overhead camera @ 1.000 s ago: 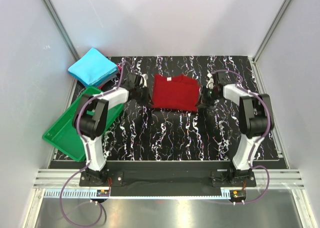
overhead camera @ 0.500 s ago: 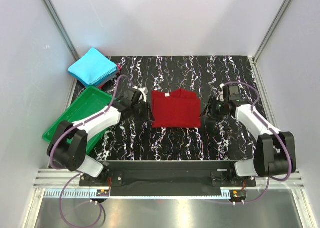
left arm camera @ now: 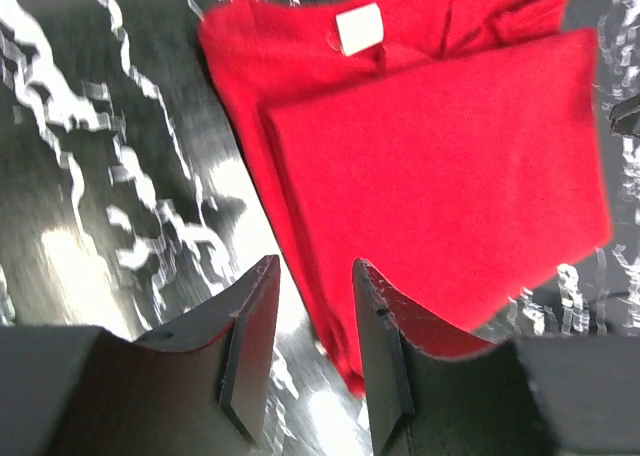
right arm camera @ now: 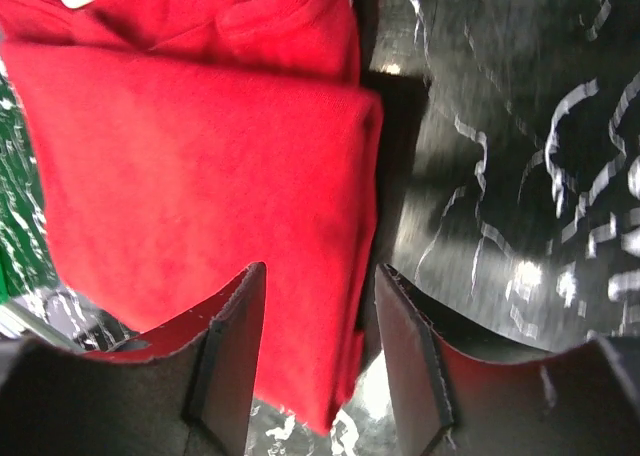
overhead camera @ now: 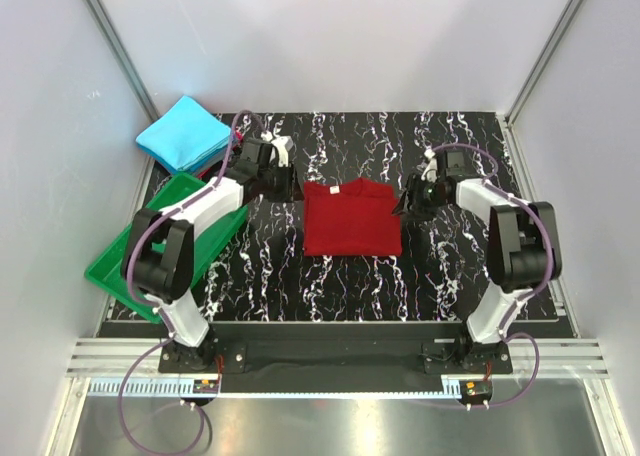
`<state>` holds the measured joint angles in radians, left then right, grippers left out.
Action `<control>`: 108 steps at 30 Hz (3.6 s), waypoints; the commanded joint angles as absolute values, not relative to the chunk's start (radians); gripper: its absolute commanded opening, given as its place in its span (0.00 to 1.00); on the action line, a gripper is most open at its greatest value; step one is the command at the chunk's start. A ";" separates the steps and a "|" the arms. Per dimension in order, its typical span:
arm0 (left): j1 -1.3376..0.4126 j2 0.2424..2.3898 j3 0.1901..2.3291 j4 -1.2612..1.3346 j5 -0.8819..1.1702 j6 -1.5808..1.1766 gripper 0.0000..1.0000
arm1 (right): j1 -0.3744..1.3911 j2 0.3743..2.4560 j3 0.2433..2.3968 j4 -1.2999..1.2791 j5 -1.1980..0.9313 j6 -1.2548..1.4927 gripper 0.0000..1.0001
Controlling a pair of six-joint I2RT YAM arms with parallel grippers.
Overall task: Fold and stack the t-shirts
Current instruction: Fold the tshirt
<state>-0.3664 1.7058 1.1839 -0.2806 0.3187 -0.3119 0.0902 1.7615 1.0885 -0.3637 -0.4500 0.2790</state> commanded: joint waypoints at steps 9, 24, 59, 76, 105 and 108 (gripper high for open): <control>-0.360 1.965 1.462 -0.293 0.431 -0.164 0.38 | 0.057 1.953 1.270 -0.327 -0.563 0.130 0.44; -0.353 2.097 1.545 -0.360 0.505 -0.049 0.40 | 0.029 2.094 1.399 -0.397 -0.652 0.075 0.41; -0.353 1.978 1.473 -0.259 0.500 -0.201 0.00 | 0.032 1.924 1.316 -0.246 -0.672 0.195 0.00; -0.335 1.732 1.293 -0.083 0.018 -0.486 0.00 | 0.081 1.942 1.275 0.358 -0.733 0.552 0.00; -0.221 2.214 1.891 0.067 0.367 -0.420 0.00 | 0.094 2.102 1.548 0.190 -0.428 0.552 0.00; -0.238 2.197 1.890 0.089 0.365 -0.428 0.00 | 0.092 2.034 1.453 0.209 -0.407 0.561 0.00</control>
